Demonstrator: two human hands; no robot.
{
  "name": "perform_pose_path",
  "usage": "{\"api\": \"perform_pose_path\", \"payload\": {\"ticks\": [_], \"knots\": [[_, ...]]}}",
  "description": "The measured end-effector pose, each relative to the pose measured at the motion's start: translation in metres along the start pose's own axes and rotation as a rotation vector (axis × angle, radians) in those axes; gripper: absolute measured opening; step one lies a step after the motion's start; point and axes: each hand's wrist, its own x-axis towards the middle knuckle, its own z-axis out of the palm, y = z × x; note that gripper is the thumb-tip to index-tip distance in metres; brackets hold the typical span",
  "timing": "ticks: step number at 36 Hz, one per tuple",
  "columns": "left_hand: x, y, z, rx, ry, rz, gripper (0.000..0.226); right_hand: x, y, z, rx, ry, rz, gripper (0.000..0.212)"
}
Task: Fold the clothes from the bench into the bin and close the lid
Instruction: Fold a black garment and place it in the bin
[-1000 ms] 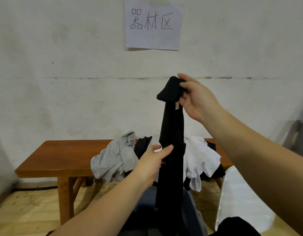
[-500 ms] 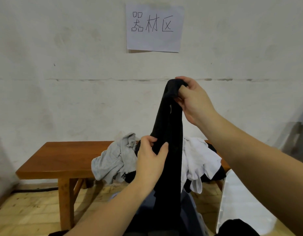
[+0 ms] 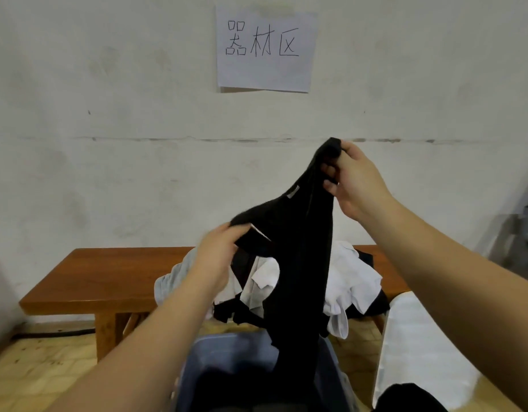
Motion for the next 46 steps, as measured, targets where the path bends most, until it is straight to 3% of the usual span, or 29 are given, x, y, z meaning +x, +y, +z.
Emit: {"api": "perform_pose_path", "payload": {"ticks": [3, 8, 13, 16, 19, 22, 26, 33, 39, 44, 46], "knots": [[0.010, 0.020, -0.017, -0.197, -0.096, -0.076, 0.014, 0.006, 0.008, -0.011, -0.095, 0.022, 0.091, 0.008], [0.019, 0.052, -0.032, -0.148, -0.087, -0.008, 0.012, 0.012, 0.015, -0.020, -0.174, 0.066, 0.145, 0.025], [0.021, 0.074, -0.044, -0.288, -0.156, -0.096, 0.002, 0.010, 0.012, -0.025, -0.354, 0.018, 0.057, 0.016], [0.019, 0.082, -0.049, -0.377, -0.165, -0.119, 0.011, 0.010, 0.010, -0.025, -0.474, 0.046, 0.026, 0.025], [0.018, 0.085, -0.054, -0.416, -0.147, -0.146, 0.015, 0.011, 0.010, -0.025, -0.405, 0.056, 0.054, 0.036], [0.020, 0.084, -0.059, -0.353, -0.099, -0.177, 0.011, 0.009, 0.013, -0.027, -0.288, 0.016, 0.093, 0.019], [0.021, 0.083, -0.061, -0.342, -0.052, -0.210, 0.009, 0.007, 0.020, -0.028, -0.238, -0.024, 0.069, 0.012], [0.012, 0.056, -0.034, -0.392, -0.122, -0.417, 0.006, 0.003, 0.027, -0.012, -0.084, -0.102, 0.059, 0.017], [0.001, 0.009, -0.003, 0.056, -0.069, -0.348, 0.039, 0.003, 0.025, 0.008, -0.159, -0.092, 0.027, 0.018], [-0.028, -0.032, 0.023, 0.338, -0.223, -0.327, 0.079, 0.008, 0.017, 0.013, -0.192, -0.010, -0.018, 0.016], [-0.033, -0.045, 0.030, 0.359, -0.267, -0.377, 0.075, 0.010, 0.015, 0.015, -0.196, -0.005, -0.016, 0.018]]}}
